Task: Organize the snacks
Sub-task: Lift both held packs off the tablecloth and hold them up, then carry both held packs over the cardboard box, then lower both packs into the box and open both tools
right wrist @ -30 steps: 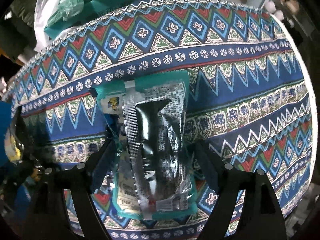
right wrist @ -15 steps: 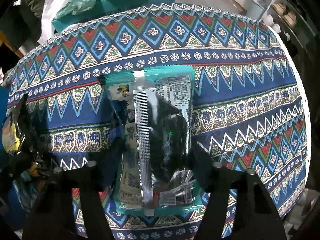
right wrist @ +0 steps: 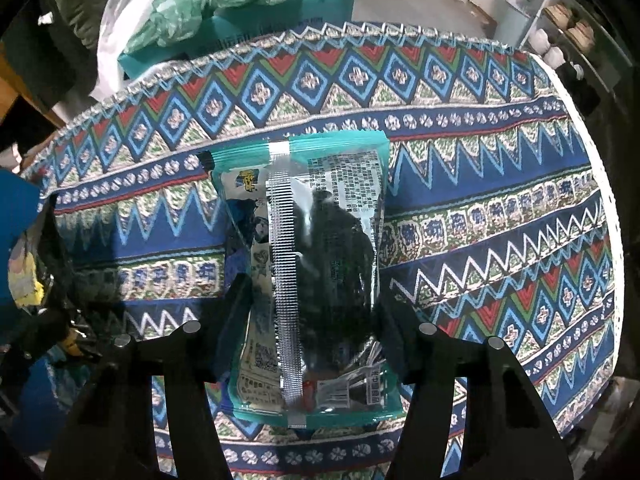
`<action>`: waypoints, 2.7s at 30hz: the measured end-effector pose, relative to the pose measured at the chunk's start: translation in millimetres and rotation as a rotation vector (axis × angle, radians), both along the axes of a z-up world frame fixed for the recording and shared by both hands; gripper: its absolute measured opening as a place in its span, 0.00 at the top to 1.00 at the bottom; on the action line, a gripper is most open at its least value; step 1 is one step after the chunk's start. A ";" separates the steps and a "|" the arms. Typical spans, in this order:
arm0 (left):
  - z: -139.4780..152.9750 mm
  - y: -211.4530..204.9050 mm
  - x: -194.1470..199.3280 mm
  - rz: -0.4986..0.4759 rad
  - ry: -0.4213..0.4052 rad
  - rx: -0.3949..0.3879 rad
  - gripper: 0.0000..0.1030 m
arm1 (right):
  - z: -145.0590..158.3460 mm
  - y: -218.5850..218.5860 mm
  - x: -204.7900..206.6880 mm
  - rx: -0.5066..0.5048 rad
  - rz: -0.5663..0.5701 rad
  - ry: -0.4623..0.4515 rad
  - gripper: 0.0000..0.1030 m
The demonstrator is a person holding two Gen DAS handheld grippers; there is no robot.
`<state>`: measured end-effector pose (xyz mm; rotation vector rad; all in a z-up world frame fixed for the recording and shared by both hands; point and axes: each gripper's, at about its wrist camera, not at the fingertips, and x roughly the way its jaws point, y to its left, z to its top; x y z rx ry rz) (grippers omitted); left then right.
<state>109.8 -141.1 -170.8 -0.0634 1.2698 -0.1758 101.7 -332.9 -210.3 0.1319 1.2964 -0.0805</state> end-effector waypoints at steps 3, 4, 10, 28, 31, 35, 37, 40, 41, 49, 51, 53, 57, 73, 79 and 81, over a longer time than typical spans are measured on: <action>6.9 2.9 -3.8 0.003 -0.012 0.001 0.40 | 16.8 2.3 -1.2 -0.009 0.012 -0.011 0.43; 9.1 3.8 -5.4 0.004 -0.018 0.002 0.40 | 21.8 4.6 -2.0 -0.009 0.019 -0.015 0.43; 33.5 13.9 -16.2 0.019 -0.064 0.011 0.40 | 59.4 21.5 -3.8 0.003 0.059 -0.049 0.42; 131.7 67.7 -48.6 0.074 -0.229 0.049 0.40 | 152.0 111.2 -0.6 0.080 0.265 -0.195 0.42; 141.6 81.3 -53.3 0.093 -0.246 0.049 0.40 | 158.6 130.1 0.0 0.097 0.301 -0.204 0.42; 150.4 103.9 -59.1 0.119 -0.264 0.062 0.40 | 168.6 157.9 1.3 0.106 0.353 -0.219 0.42; 151.1 117.1 -63.3 0.142 -0.266 0.058 0.40 | 172.6 173.6 2.0 0.113 0.383 -0.221 0.42; 150.6 136.2 -67.2 0.175 -0.263 0.059 0.40 | 174.0 193.9 4.6 0.129 0.418 -0.213 0.42; 150.2 140.0 -68.2 0.183 -0.263 0.062 0.40 | 174.0 199.5 5.2 0.134 0.426 -0.209 0.42; 139.8 196.1 -78.6 0.281 -0.245 0.081 0.40 | 172.5 250.3 14.8 0.145 0.495 -0.184 0.42; 136.3 207.4 -80.4 0.302 -0.238 0.081 0.40 | 171.0 263.6 17.7 0.151 0.514 -0.172 0.42; 132.4 218.2 -81.7 0.323 -0.228 0.077 0.40 | 169.2 272.9 19.1 0.159 0.524 -0.160 0.42; 124.3 233.5 -86.1 0.354 -0.210 0.060 0.39 | 165.5 294.0 22.7 0.166 0.550 -0.137 0.42; 113.0 260.4 -96.7 0.417 -0.186 0.055 0.28 | 167.8 329.9 19.6 0.146 0.597 -0.135 0.30; 126.8 262.7 -108.2 0.427 -0.217 0.055 0.22 | 185.6 319.2 8.4 0.145 0.582 -0.179 0.25; 132.8 262.5 -111.6 0.429 -0.233 0.063 0.20 | 190.8 315.8 4.3 0.133 0.580 -0.197 0.24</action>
